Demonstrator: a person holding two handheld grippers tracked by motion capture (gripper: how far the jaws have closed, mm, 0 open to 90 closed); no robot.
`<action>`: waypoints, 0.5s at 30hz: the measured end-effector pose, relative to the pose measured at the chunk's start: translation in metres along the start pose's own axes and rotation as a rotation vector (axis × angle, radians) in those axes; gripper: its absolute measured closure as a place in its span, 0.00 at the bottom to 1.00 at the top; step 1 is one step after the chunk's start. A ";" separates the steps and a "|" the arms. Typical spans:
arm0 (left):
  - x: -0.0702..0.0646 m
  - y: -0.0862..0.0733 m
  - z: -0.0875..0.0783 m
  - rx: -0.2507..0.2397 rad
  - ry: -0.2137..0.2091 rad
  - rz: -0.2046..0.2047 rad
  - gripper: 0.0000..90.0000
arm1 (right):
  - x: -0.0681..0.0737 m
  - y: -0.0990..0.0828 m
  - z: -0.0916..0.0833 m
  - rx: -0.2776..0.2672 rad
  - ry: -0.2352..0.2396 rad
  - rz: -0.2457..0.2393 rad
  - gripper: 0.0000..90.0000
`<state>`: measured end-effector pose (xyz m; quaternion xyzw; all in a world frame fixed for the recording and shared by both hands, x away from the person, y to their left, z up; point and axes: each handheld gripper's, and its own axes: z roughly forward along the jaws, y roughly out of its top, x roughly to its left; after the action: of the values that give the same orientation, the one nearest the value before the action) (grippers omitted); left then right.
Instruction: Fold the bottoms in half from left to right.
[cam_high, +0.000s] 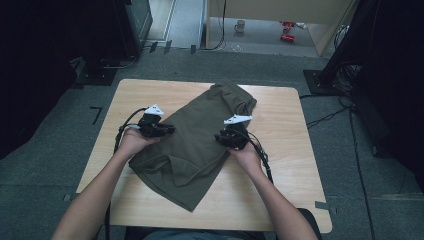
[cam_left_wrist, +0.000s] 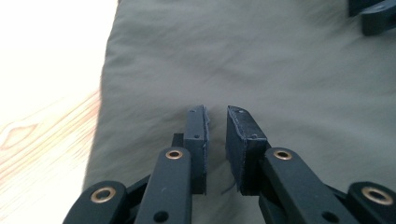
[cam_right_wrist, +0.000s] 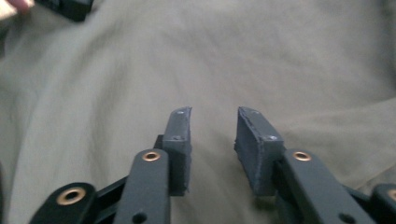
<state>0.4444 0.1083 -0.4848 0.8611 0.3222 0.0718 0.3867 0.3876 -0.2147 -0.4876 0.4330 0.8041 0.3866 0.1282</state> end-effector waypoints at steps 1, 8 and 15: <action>0.002 -0.002 0.000 0.006 0.009 0.008 0.84 | 0.002 -0.005 0.002 -0.004 -0.007 -0.009 0.68; 0.013 -0.025 0.003 0.016 0.013 -0.002 0.76 | 0.003 -0.015 0.009 0.032 -0.024 -0.010 0.57; 0.009 -0.030 0.003 -0.021 0.026 -0.020 0.72 | -0.005 -0.020 0.013 0.032 -0.040 -0.007 0.53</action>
<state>0.4376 0.1272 -0.5097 0.8527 0.3348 0.0825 0.3924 0.3859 -0.2188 -0.5118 0.4397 0.8090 0.3645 0.1390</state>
